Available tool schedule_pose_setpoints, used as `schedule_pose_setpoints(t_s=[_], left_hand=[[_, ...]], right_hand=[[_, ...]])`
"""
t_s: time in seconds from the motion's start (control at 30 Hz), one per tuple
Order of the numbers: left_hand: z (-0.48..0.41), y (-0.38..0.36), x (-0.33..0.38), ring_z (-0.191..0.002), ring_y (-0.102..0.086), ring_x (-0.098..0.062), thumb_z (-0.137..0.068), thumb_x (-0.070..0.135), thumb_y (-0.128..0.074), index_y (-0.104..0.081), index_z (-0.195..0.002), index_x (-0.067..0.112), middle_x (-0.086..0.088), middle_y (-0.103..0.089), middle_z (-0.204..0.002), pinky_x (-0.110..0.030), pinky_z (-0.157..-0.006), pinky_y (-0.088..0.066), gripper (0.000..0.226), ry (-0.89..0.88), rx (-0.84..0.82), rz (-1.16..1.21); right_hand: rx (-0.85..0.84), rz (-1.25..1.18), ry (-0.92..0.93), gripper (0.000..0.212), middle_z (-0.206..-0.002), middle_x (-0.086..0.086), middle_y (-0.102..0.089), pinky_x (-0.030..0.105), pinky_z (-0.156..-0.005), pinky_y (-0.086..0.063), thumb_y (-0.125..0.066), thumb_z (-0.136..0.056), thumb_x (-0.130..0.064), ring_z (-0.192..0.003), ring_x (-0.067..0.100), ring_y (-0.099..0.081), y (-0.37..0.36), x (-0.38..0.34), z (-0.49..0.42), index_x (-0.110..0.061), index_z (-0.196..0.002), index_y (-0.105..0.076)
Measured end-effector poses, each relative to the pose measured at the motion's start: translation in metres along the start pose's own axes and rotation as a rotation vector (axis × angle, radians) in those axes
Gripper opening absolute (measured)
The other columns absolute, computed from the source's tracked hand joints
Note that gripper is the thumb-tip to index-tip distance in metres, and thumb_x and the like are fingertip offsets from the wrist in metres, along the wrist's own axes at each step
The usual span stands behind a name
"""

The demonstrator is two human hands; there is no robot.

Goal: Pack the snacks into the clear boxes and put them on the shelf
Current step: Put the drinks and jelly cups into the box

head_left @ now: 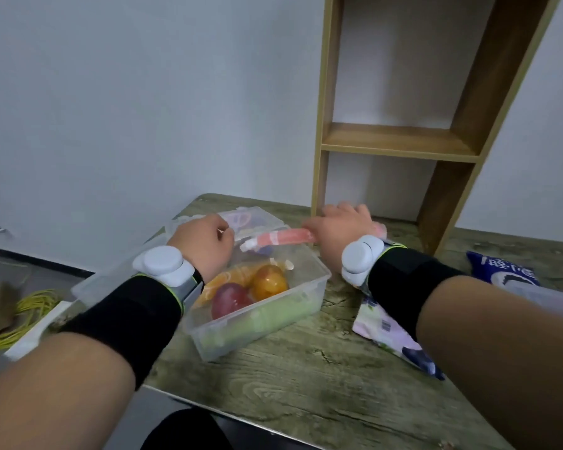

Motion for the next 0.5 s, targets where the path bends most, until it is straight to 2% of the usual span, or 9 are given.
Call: schedule_pose_setpoints(t_s=[0.1, 0.27, 0.4, 0.5], left_hand=[[0.008, 0.000, -0.015, -0.096, -0.063, -0.023, -0.094, 0.035, -0.048, -0.065, -0.110, 0.025, 0.005, -0.069, -0.097, -0.031, -0.079, -0.048, 0.026, 0.027, -0.031, 0.044], [0.017, -0.008, -0.019, -0.103, -0.064, -0.021, -0.095, 0.035, -0.050, -0.062, -0.119, 0.023, 0.004, -0.071, -0.108, -0.034, -0.090, -0.049, 0.029, 0.013, -0.099, 0.102], [0.019, -0.015, -0.025, -0.109, -0.062, -0.023, -0.097, 0.028, -0.047, -0.061, -0.122, 0.022, -0.001, -0.069, -0.116, -0.031, -0.092, -0.047, 0.029, 0.034, -0.156, 0.116], [0.017, -0.020, -0.029, -0.110, -0.061, -0.027, -0.098, 0.019, -0.044, -0.063, -0.116, 0.018, -0.005, -0.068, -0.115, -0.031, -0.090, -0.047, 0.027, 0.052, -0.194, 0.084]], right_hand=[[-0.025, 0.122, 0.198, 0.052, -0.094, -0.003, -0.048, 0.039, -0.076, -0.024, -0.049, -0.069, -0.018, -0.100, 0.028, -0.044, -0.006, -0.050, -0.021, -0.046, -0.112, -0.057], [-0.006, 0.232, 0.386, 0.039, -0.099, -0.002, -0.054, 0.040, -0.078, -0.026, -0.054, -0.079, -0.027, -0.098, 0.027, -0.044, -0.015, -0.115, -0.039, -0.046, -0.113, -0.061], [-0.055, 0.257, 0.503, 0.036, -0.103, 0.000, -0.056, 0.040, -0.080, -0.031, -0.046, -0.087, -0.024, -0.101, 0.029, -0.047, -0.030, -0.150, -0.043, -0.039, -0.117, -0.060], [-0.137, 0.247, 0.544, 0.037, -0.111, 0.001, -0.059, 0.036, -0.077, -0.037, -0.047, -0.090, -0.018, -0.102, 0.029, -0.053, -0.052, -0.161, -0.043, -0.032, -0.121, -0.060]])
Point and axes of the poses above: each hand's wrist, its own z-axis away from the middle knuckle, its own y-axis out of the back of the hand, x = y × z, the point moved 10 cm from there along -z, towards the middle knuckle
